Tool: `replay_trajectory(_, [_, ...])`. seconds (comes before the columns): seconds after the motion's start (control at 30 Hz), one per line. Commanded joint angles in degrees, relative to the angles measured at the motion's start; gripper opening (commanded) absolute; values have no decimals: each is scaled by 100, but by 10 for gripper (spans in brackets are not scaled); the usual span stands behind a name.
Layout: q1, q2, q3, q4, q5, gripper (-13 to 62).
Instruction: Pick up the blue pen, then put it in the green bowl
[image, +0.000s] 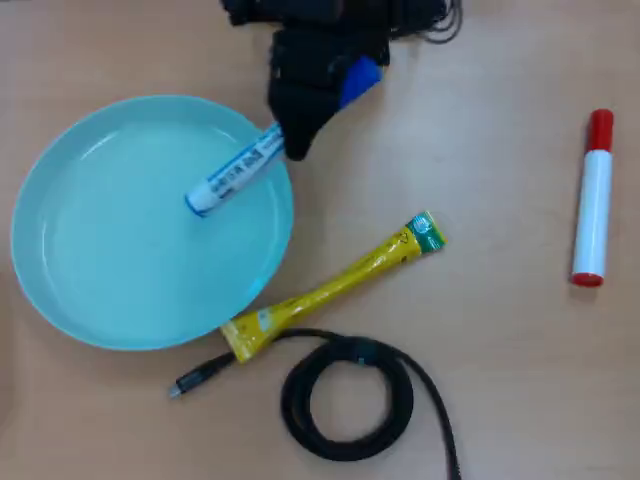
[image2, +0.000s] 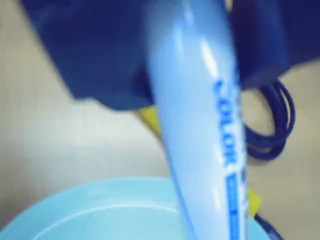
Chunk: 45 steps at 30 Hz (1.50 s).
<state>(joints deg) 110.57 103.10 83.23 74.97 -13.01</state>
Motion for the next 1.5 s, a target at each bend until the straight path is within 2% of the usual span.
replay_trajectory(0.0, [510,202,-18,-694,-97,-61])
replay_trajectory(0.27, [1705,185,949,-1600,-79,-61])
replay_trajectory(0.43, [1907,132,1063,-2083,-79,-61])
replay_trajectory(0.7, [2241,-633,1204,-2997,-44,-60])
replay_trajectory(1.17, [2479,-1854,1327,-3428,-141,-46])
replay_trajectory(1.27, [2479,-1863,1485,-3524,-149,2])
replay_trajectory(1.47, [2540,-1872,1687,-3560,-149,183])
